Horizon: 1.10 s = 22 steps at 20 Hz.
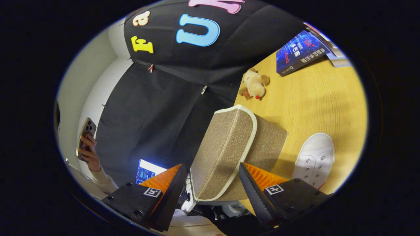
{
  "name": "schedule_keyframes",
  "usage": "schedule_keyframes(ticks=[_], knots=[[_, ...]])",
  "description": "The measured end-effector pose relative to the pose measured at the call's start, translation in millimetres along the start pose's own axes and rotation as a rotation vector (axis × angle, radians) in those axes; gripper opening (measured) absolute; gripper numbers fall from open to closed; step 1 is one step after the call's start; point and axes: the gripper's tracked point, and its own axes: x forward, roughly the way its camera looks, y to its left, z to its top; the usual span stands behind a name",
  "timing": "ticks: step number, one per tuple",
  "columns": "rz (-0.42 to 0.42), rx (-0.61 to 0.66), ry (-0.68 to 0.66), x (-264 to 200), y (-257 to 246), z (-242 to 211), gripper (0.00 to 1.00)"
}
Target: Open the storage box then place both shoes into the box .Put the left shoe in first, then the right shoe, with the right side of both shoes facing outward in a uniform manner.
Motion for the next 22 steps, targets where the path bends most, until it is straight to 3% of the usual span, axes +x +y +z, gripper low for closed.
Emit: schedule_keyframes(ticks=[13,22], knots=[[0.108,0.269,0.052,25.1,-48.4,-11.0,0.98],[0.213,0.389,0.06,47.5,-32.1,-17.2,0.95]])
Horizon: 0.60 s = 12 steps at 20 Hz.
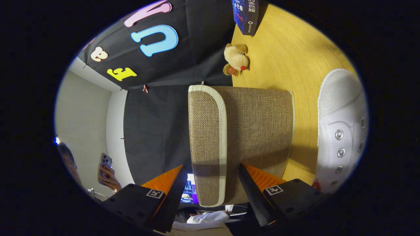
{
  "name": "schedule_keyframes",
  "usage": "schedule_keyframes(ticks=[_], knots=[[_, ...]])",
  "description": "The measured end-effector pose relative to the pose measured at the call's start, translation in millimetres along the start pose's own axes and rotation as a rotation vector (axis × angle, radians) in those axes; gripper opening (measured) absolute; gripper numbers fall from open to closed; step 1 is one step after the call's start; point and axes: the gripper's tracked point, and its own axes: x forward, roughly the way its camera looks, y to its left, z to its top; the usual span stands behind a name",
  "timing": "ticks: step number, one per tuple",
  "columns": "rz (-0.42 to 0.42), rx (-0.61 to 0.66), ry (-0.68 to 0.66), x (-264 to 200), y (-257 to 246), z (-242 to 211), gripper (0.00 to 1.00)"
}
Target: Open the storage box then place both shoes into the box .Put the left shoe in first, then the right shoe, with the right side of both shoes facing outward in a uniform manner.
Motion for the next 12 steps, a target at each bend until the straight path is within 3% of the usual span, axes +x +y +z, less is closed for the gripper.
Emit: schedule_keyframes(ticks=[2,4,8,10,12], knots=[[0.017,0.012,-0.004,5.2,3.1,0.2,0.95],[0.019,0.036,-0.009,6.3,3.0,2.0,0.71],[0.019,0.005,-0.04,10.0,9.0,0.1,0.07],[0.043,-0.017,-0.04,12.8,32.1,-3.5,0.05],[0.008,-0.068,-0.047,21.1,45.4,-2.9,0.05]])
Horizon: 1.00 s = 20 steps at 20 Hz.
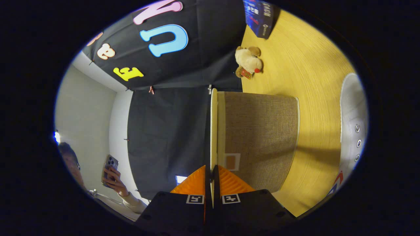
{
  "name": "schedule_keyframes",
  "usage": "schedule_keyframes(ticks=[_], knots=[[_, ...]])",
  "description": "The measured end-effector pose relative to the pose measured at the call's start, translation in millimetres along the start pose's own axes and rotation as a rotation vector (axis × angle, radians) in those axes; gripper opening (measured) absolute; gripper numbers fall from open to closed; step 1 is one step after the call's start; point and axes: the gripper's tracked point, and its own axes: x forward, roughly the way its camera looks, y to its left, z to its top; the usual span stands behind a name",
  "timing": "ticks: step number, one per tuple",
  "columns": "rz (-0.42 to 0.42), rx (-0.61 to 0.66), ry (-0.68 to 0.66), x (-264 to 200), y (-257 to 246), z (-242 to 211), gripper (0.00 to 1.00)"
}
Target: Open the storage box then place both shoes into the box .Put the left shoe in first, then the right shoe, with the right side of both shoes facing outward in a uniform manner.
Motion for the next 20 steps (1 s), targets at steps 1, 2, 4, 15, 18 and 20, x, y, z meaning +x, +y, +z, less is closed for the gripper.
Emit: schedule_keyframes(ticks=[1,2,4,15,18,20], knots=[[-0.006,-0.019,-0.014,2.4,9.7,1.6,0.05],[-0.01,-0.038,-0.034,5.5,21.6,4.5,0.05],[-0.026,-0.089,-0.061,11.7,42.8,5.1,0.05],[-0.078,-0.342,-0.089,104.2,143.9,-9.2,0.05],[-0.091,-0.37,-0.085,133.9,151.6,-13.0,0.05],[-0.097,-0.381,-0.084,151.5,155.0,-14.4,0.05]])
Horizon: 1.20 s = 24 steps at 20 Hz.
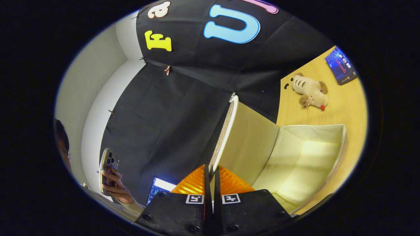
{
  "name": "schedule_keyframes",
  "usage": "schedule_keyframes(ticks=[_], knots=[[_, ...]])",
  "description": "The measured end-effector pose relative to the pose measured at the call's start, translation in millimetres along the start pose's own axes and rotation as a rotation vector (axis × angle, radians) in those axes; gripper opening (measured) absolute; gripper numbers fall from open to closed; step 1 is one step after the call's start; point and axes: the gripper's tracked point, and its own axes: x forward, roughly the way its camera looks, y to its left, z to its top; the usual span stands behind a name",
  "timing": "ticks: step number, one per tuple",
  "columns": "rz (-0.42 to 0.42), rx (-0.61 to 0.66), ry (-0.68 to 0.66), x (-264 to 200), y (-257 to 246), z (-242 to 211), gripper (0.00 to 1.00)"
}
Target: Open the storage box then place both shoes into the box .Put the left shoe in first, then the right shoe, with the right side of both shoes facing outward in a uniform manner.
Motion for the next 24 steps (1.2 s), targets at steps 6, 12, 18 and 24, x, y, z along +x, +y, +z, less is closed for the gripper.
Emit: schedule_keyframes(ticks=[6,12,18,24], knots=[[-0.033,-0.053,0.02,42.4,9.8,-6.4,0.05],[-0.068,-0.095,0.031,75.4,12.2,-16.7,0.08],[-0.075,-0.181,0.038,90.3,17.2,-22.2,0.65],[-0.109,-0.236,0.024,85.8,9.2,-15.3,0.95]])
